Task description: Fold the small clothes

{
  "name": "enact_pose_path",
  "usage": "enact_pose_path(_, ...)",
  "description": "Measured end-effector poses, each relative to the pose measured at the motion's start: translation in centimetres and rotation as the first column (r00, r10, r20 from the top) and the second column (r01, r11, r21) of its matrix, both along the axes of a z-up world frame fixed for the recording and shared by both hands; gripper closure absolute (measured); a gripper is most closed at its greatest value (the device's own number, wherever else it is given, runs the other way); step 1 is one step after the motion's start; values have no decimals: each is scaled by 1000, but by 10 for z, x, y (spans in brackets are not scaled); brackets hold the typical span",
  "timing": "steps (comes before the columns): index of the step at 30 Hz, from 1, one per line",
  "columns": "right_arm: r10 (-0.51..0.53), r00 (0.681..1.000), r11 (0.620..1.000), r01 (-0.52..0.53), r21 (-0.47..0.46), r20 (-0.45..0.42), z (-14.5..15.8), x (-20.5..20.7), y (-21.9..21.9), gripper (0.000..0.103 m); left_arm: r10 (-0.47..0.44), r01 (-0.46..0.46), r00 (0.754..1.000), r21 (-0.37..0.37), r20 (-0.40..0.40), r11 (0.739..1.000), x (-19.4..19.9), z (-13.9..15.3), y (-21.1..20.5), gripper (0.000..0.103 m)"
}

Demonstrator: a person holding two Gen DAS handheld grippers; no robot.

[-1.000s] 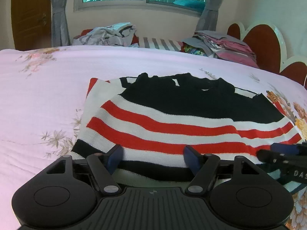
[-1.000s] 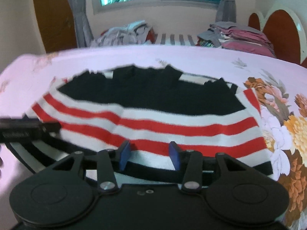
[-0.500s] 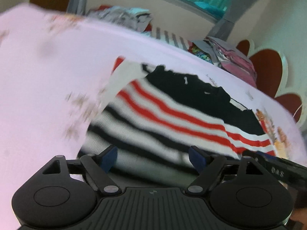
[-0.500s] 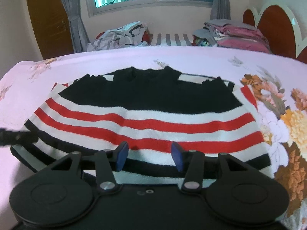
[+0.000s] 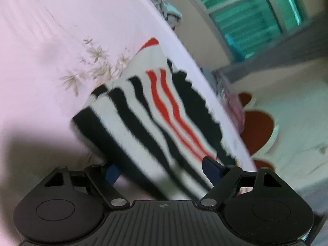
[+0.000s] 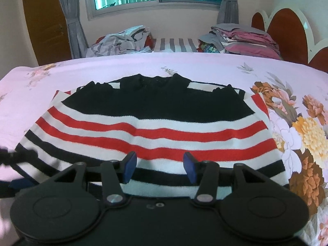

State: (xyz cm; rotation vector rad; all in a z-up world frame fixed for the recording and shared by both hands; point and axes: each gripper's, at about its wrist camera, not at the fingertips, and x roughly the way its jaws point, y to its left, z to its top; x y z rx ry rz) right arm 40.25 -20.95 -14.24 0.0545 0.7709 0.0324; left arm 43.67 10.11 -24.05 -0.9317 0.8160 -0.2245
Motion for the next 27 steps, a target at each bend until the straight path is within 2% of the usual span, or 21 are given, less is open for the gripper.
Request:
enact_pose_path(5, -15, 1000, 1000, 15, 13, -6, -2, 15, 4, 54, 31, -30, 999, -40, 43, 999, 21, -9, -6, 21)
enact_pose_path(6, -13, 1000, 1000, 13, 12, -4, -2, 19, 6, 54, 37, -35, 998, -47, 49, 998, 24, -10, -7, 25)
enact_pose_path(7, -9, 1000, 1000, 9, 15, -2, -3, 22, 8, 54, 44, -42, 998, -48, 51, 998, 28, -10, -7, 29)
enact_pose_path(9, 0, 1000, 1000, 0, 8, -4, -6, 28, 13, 54, 74, -72, 997, -67, 31, 995, 32, -17, -6, 53)
enact_pose_path(11, 13, 999, 1000, -14, -16, -44, -20, 35, 18, 53, 108, -107, 994, -82, 11, 991, 35, -24, -3, 66)
enact_pose_path(12, 23, 999, 999, -25, -41, -39, -24, 35, 21, 52, 115, -114, 993, -84, 7, 990, 36, -26, -3, 69)
enact_pose_path(14, 51, 998, 993, -54, -106, -29, -26, 35, 30, 51, 121, -119, 993, -71, 16, 990, 35, -25, -8, 72)
enact_pose_path(19, 86, 996, 988, -86, -125, -10, -30, 33, 31, 49, 151, -150, 988, -30, 26, 988, 33, -18, -18, 81)
enact_pose_path(23, 110, 994, 989, -110, -97, -5, -28, 34, 24, 49, 157, -161, 984, 35, 88, 986, 36, 7, -36, 83)
enact_pose_path(27, 133, 991, 991, -133, -30, -19, -22, 38, 11, 47, 97, -123, 978, 133, 184, 983, 45, 45, -65, 84)
